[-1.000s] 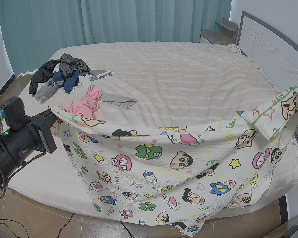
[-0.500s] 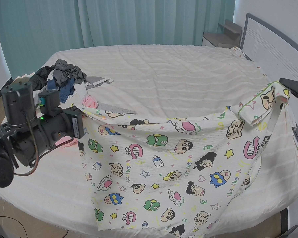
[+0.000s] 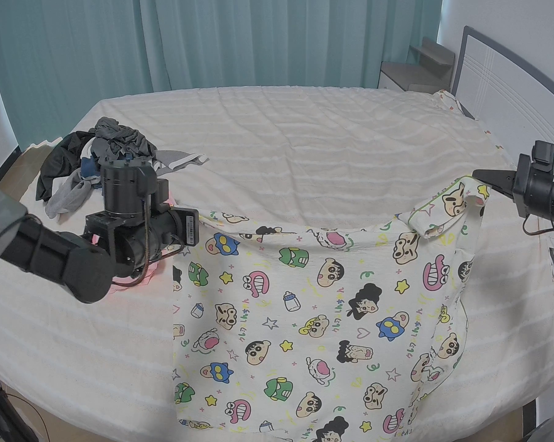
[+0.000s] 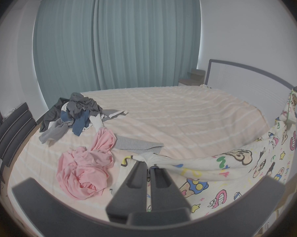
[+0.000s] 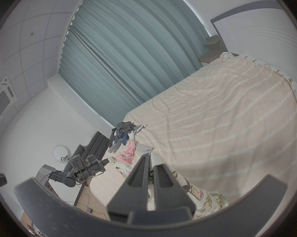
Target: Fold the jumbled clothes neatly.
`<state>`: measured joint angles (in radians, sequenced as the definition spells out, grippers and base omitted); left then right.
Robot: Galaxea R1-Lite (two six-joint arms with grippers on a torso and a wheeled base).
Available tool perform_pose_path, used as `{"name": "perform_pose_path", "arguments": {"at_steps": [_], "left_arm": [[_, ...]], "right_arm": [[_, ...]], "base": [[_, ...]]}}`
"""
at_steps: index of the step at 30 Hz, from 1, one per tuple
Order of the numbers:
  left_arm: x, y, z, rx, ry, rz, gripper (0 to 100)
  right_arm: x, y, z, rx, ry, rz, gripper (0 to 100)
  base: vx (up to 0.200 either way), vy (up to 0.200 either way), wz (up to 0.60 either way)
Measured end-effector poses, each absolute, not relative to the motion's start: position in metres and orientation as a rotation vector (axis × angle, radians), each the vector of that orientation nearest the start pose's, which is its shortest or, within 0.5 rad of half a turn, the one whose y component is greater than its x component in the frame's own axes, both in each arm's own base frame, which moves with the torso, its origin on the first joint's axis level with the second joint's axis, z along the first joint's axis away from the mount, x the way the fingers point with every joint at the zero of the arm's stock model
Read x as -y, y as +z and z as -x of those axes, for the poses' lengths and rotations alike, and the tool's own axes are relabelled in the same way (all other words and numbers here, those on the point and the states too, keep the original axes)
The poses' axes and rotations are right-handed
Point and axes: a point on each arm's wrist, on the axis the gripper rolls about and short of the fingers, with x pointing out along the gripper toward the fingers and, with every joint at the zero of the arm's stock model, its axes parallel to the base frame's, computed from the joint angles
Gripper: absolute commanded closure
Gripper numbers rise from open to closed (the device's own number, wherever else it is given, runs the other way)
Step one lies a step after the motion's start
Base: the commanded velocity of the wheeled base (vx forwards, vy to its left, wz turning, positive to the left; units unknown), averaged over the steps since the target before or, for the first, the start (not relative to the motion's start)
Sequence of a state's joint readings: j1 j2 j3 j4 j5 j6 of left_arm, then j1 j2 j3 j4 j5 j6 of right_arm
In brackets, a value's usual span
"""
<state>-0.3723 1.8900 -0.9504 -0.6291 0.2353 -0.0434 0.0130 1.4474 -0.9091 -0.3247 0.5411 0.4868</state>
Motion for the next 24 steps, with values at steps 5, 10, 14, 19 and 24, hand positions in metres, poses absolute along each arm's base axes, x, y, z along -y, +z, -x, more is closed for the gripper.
{"name": "perform_pose_path", "arguments": {"at_steps": [5, 10, 14, 19, 24], "left_arm": [[0.131, 0.128, -0.365, -0.342, -0.087, -0.065, 100], [0.136, 0.111, -0.394, -0.331, -0.066, -0.061, 100], [0.14, 0.098, -0.417, -0.314, -0.043, -0.057, 100], [0.144, 0.083, -0.442, -0.299, -0.021, -0.053, 100], [0.146, 0.059, -0.462, -0.312, -0.005, -0.058, 100]], "right_arm": [[-0.012, 0.231, -0.28, -0.374, 0.454, -0.525, 100], [-0.011, 0.211, -0.307, -0.395, 0.426, -0.522, 100], [-0.01, 0.195, -0.331, -0.401, 0.397, -0.519, 100], [-0.01, 0.181, -0.359, -0.406, 0.374, -0.516, 100], [-0.012, 0.161, -0.384, -0.431, 0.358, -0.518, 100]], "base": [[0.0, 0.0, 0.0], [0.0, 0.0, 0.0], [0.0, 0.0, 0.0], [0.0, 0.0, 0.0], [0.0, 0.0, 0.0]]}}
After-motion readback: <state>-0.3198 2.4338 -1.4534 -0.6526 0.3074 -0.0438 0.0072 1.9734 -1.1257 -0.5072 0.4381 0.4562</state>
